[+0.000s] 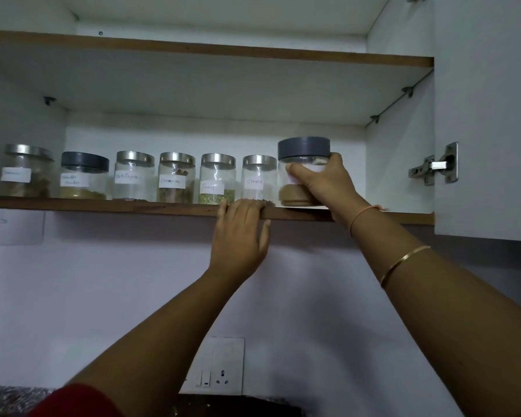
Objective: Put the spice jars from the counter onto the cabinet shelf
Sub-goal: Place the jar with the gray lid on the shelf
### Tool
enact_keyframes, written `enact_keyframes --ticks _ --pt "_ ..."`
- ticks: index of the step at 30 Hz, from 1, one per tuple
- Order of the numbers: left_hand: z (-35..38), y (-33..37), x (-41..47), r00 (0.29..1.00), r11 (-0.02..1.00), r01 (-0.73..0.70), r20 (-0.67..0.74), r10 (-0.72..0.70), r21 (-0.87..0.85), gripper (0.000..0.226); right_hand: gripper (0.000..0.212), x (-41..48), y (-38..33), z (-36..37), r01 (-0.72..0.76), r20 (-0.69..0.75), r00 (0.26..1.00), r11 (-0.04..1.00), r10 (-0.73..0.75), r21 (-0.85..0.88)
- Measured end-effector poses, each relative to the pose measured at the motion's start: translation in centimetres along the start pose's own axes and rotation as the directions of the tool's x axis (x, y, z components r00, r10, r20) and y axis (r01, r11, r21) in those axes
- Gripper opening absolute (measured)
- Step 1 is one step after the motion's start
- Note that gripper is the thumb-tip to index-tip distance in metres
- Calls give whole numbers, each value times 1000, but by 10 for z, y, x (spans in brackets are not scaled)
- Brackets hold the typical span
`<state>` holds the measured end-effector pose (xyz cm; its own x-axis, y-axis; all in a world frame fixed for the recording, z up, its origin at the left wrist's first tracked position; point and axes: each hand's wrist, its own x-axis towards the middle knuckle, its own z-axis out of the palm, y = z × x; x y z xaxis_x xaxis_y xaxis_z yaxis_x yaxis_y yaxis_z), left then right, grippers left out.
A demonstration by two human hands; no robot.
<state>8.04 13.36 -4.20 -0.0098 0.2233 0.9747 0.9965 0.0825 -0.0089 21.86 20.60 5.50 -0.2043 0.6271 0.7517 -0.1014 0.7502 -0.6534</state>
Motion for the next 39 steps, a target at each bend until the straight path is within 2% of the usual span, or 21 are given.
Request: enact_keyframes --ticks 2,6,9,10,15,21,24,27,31,36,37,39 --pt "4 -6 3 997 999 -31 -64 33 21 22 65 8 9 -2 -46 26 999 999 46 -26" --pt "17 -3 7 989 996 4 -150 9 85 17 64 25 13 -6 -170 156 973 985 172 -27" --pt "27 -7 6 969 991 -14 -244 46 131 21 28 39 10 -9 -220 254 937 970 241 -106" --pt "30 -8 7 960 989 -22 -274 60 143 22 23 44 11 -9 -236 270 926 963 263 -129" --pt "43 -13 9 926 988 -26 -370 81 152 24 24 59 24 -4 -264 287 908 949 305 -173" --pt "48 -17 9 915 986 -32 -392 95 164 28 15 67 33 -1 -278 293 905 950 308 -141" --pt "48 -15 10 915 986 -16 -396 82 165 28 43 64 41 0 -261 266 926 964 267 -57" --pt "46 -13 8 923 986 1 -379 63 166 27 64 61 41 -1 -268 262 925 961 276 -68" --pt "39 -6 5 944 989 16 -327 33 147 25 96 57 33 -1 -310 215 901 906 377 -288" --pt "23 2 0 985 989 12 -172 13 145 25 123 29 21 1 -227 56 958 860 282 -456" --pt "21 3 -2 990 989 6 -137 15 147 27 123 19 19 2 -182 40 973 860 228 -477" --pt "16 3 -6 998 988 -10 -64 20 156 33 101 -1 19 10 -55 12 997 835 73 -547"
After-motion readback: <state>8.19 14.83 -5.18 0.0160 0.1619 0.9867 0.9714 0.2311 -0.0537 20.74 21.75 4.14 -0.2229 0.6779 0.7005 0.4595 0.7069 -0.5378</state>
